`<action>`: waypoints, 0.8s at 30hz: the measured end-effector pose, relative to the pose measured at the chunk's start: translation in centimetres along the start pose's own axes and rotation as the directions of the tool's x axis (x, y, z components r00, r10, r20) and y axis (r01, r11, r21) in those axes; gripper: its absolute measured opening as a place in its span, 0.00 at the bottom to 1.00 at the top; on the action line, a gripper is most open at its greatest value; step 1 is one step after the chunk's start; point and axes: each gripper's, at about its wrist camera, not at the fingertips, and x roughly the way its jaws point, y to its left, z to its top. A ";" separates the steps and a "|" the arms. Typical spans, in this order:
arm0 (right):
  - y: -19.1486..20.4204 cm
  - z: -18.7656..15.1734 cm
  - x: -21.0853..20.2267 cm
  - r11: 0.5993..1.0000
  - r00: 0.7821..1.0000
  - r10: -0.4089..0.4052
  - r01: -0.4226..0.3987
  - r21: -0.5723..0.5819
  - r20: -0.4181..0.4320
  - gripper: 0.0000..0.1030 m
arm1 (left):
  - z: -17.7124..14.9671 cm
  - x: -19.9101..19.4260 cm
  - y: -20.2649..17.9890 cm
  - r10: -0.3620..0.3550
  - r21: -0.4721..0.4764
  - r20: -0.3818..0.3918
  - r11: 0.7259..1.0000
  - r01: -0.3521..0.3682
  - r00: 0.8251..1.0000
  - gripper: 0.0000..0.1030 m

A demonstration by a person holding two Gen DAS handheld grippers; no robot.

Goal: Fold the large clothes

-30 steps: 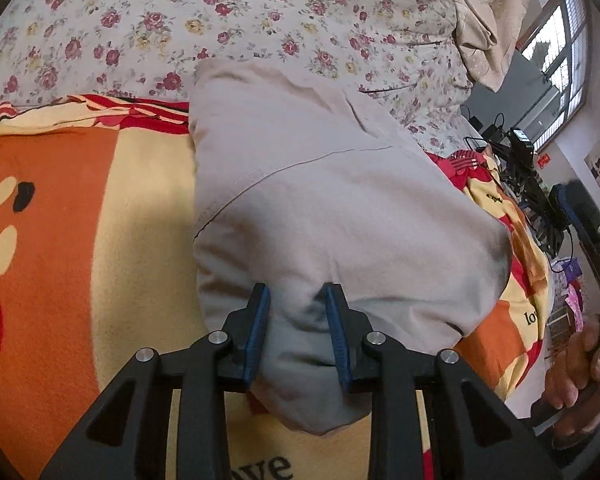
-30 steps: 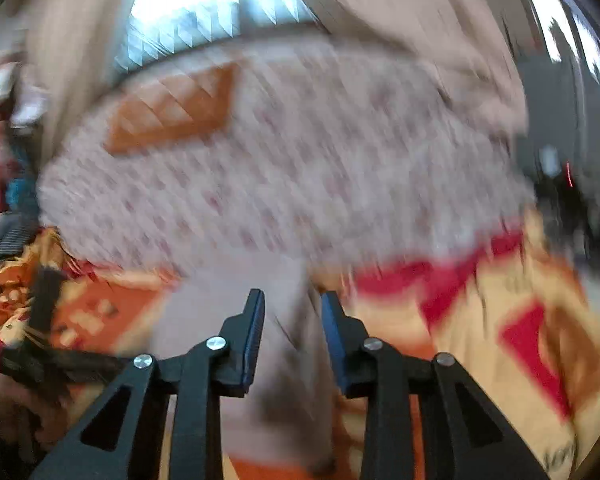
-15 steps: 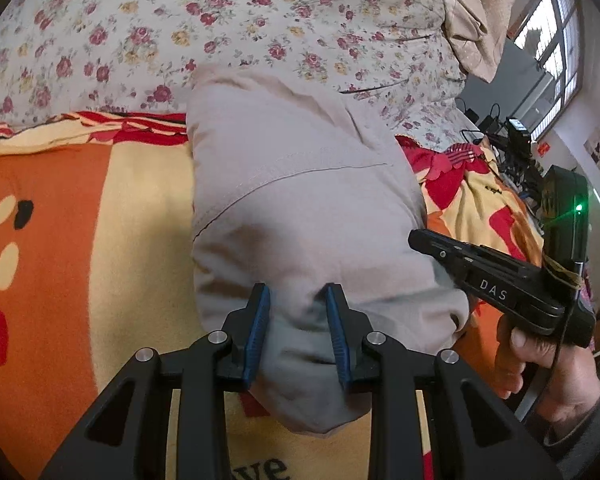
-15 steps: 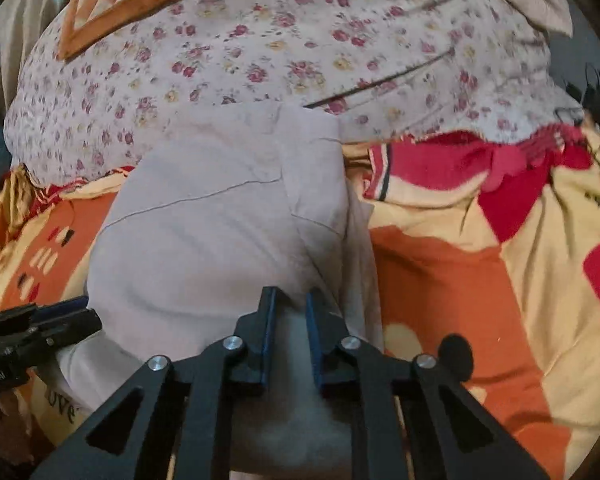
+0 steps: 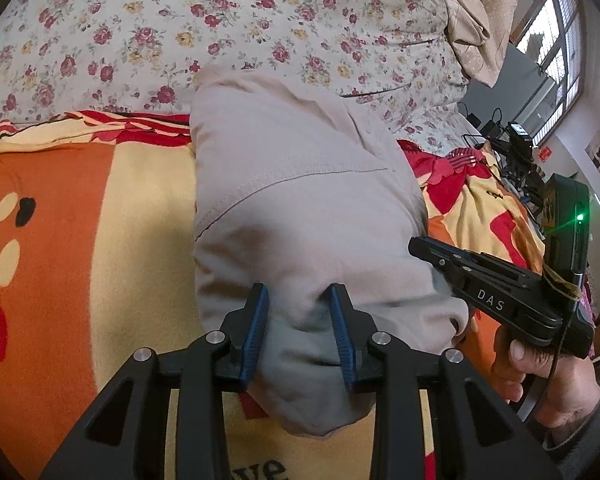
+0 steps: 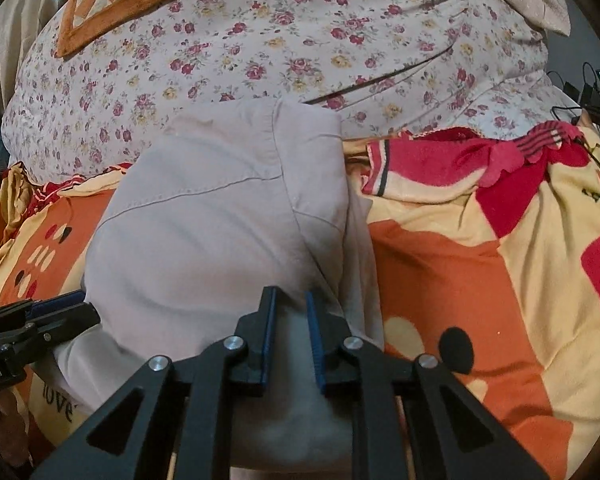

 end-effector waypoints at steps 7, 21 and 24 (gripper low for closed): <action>-0.1 0.1 0.1 1.000 1.000 0.000 0.000 0.001 0.000 0.15 | 0.1 0.1 0.0 0.010 0.005 -0.006 1.000 -0.010 1.000 0.21; -0.2 0.1 0.1 1.000 1.000 0.003 -0.003 0.004 0.001 0.15 | 0.0 0.3 -0.3 0.022 0.013 -0.007 1.000 -0.022 1.000 0.23; -0.1 0.1 0.1 1.000 1.000 0.004 -0.004 0.005 0.000 0.15 | 0.0 0.3 -0.3 0.023 0.015 -0.006 1.000 -0.023 1.000 0.23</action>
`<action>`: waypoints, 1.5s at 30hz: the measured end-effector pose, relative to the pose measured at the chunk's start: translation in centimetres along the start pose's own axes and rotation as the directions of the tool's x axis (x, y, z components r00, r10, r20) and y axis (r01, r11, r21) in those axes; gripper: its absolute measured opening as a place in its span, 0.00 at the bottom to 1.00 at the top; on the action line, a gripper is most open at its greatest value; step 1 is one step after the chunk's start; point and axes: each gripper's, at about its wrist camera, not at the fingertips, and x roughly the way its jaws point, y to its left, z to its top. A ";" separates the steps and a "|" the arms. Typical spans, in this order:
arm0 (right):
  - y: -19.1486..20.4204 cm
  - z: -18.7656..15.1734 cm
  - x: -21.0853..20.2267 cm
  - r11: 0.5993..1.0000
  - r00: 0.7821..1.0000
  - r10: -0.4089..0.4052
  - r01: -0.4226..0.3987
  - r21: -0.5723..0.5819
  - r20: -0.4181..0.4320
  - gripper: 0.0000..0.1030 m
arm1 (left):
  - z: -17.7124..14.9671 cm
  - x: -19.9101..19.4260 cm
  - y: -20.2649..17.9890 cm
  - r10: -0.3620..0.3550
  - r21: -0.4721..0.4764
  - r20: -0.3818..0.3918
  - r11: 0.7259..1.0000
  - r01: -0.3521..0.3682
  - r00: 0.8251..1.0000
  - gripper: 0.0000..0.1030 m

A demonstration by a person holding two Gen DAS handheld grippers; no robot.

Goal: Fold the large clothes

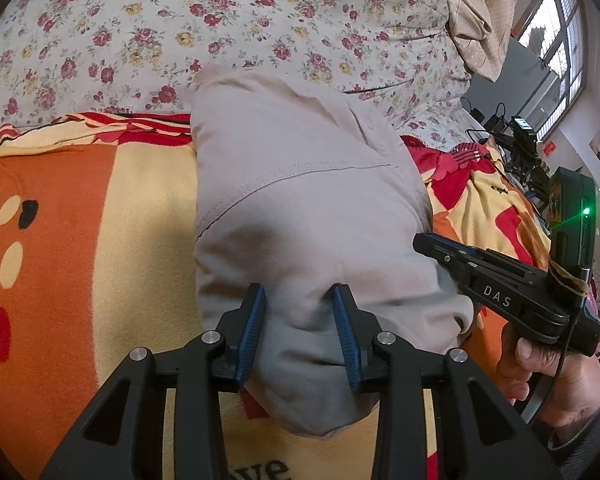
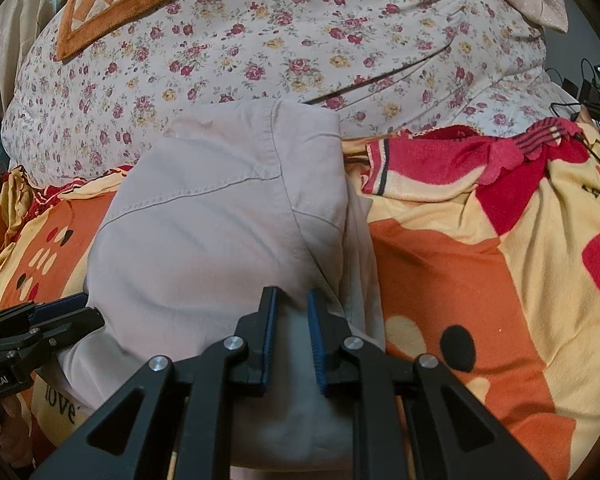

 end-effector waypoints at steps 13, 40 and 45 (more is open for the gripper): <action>0.0 0.0 0.0 1.000 1.000 -0.001 0.001 0.000 0.001 0.15 | 0.0 0.0 0.0 0.001 -0.005 0.000 1.000 -0.001 1.000 0.23; 0.0 -0.1 0.0 1.000 1.000 -0.002 0.002 0.000 0.002 0.15 | 0.0 0.1 0.4 0.005 -0.011 -0.004 1.000 -0.005 1.000 0.27; 0.0 -0.1 0.0 1.000 1.000 -0.002 0.002 0.000 0.002 0.15 | 0.0 0.1 0.4 0.007 -0.011 -0.004 1.000 -0.008 1.000 0.27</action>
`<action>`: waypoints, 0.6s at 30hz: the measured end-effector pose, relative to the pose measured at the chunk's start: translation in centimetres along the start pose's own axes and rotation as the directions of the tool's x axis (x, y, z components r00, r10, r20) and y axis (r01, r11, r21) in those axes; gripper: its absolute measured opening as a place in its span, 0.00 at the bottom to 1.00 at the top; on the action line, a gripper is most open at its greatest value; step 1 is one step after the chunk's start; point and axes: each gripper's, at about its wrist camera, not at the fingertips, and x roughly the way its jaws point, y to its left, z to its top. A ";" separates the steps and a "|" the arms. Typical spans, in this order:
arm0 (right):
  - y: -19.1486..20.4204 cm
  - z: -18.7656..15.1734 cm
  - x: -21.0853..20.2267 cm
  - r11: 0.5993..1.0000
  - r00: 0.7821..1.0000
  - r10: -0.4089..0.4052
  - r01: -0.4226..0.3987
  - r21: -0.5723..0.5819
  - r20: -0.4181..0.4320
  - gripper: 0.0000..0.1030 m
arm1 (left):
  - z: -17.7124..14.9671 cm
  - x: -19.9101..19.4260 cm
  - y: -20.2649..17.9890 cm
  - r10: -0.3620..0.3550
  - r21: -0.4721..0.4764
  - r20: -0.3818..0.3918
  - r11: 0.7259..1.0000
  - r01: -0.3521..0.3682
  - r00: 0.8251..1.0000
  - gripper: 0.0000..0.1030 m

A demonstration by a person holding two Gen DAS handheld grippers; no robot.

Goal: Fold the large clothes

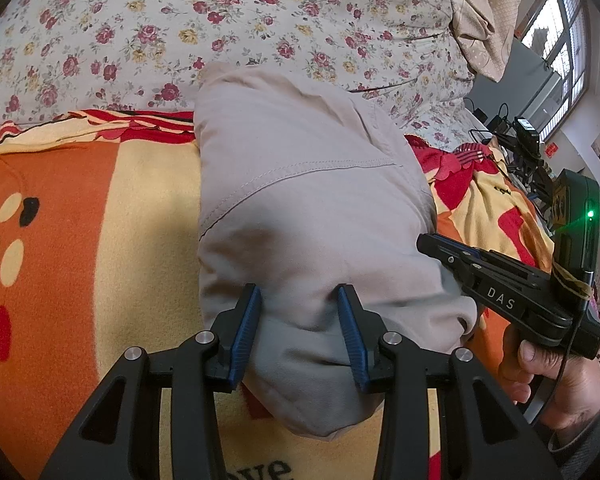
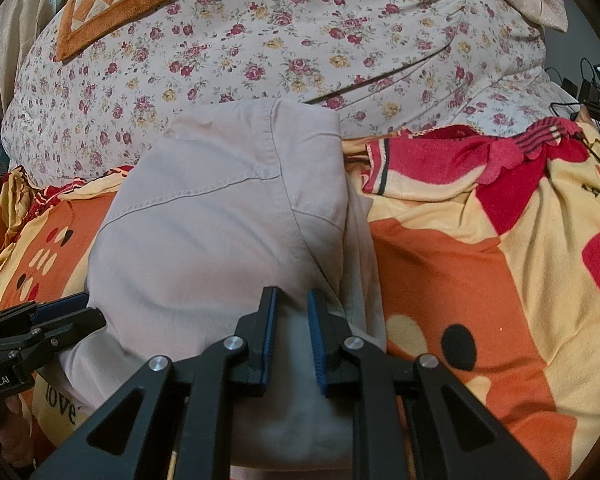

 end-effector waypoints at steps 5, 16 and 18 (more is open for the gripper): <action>0.0 0.0 0.0 1.000 1.000 0.000 0.000 0.000 0.000 0.15 | 0.0 0.0 0.0 0.000 -0.001 0.000 1.000 0.000 1.000 0.28; 0.0 0.0 0.0 1.000 1.000 -0.004 0.004 -0.003 -0.002 0.15 | 0.0 0.0 0.1 0.002 -0.003 0.001 1.000 -0.002 1.000 0.30; 0.1 0.0 0.0 1.000 1.000 -0.009 0.009 -0.009 0.001 0.15 | 0.0 0.0 0.1 0.003 -0.001 0.005 1.000 -0.003 1.000 0.30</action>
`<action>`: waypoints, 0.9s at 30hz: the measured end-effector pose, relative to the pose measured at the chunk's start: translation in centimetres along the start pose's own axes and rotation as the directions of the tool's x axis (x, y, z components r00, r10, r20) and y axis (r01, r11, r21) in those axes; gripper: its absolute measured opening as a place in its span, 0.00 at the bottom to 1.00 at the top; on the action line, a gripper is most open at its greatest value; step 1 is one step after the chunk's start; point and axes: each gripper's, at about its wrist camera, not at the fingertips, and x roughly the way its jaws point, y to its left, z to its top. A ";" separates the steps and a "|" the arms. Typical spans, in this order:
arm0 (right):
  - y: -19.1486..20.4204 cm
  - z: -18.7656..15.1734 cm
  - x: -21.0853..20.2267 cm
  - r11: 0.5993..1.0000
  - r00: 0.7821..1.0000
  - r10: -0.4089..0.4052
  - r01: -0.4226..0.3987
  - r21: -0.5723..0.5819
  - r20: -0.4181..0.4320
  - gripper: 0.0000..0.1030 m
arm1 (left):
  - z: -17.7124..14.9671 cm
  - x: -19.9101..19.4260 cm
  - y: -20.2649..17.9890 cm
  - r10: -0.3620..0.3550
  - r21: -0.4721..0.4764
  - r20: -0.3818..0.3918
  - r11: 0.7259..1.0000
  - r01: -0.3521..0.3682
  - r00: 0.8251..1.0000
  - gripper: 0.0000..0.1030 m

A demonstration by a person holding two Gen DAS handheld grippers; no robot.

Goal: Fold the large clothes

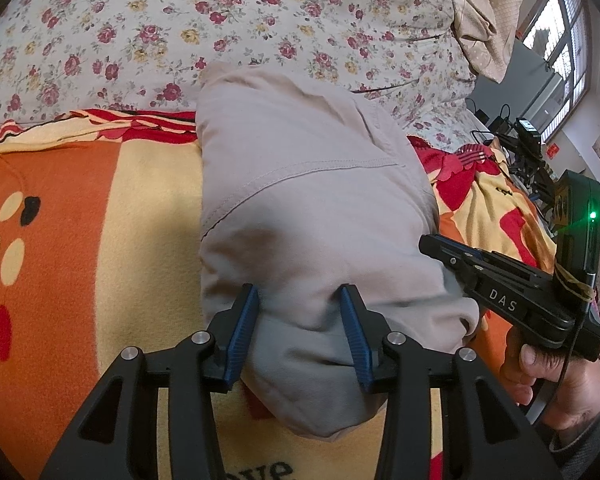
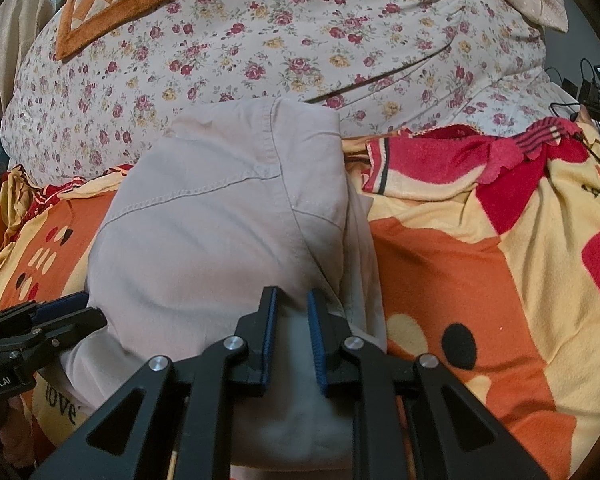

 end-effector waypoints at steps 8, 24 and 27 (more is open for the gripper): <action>-0.1 0.1 -0.1 1.000 1.000 0.007 -0.007 0.012 0.022 0.16 | 0.1 -0.1 0.1 -0.008 -0.020 0.018 1.000 0.008 1.000 0.32; 0.0 0.0 0.0 1.000 1.000 0.004 -0.004 0.008 0.015 0.16 | 0.0 -0.2 0.1 -0.008 -0.025 0.020 1.000 0.008 1.000 0.32; 0.0 0.0 0.0 1.000 1.000 0.004 -0.004 0.009 0.015 0.16 | 0.0 -0.2 0.0 -0.006 -0.025 0.022 1.000 0.006 1.000 0.32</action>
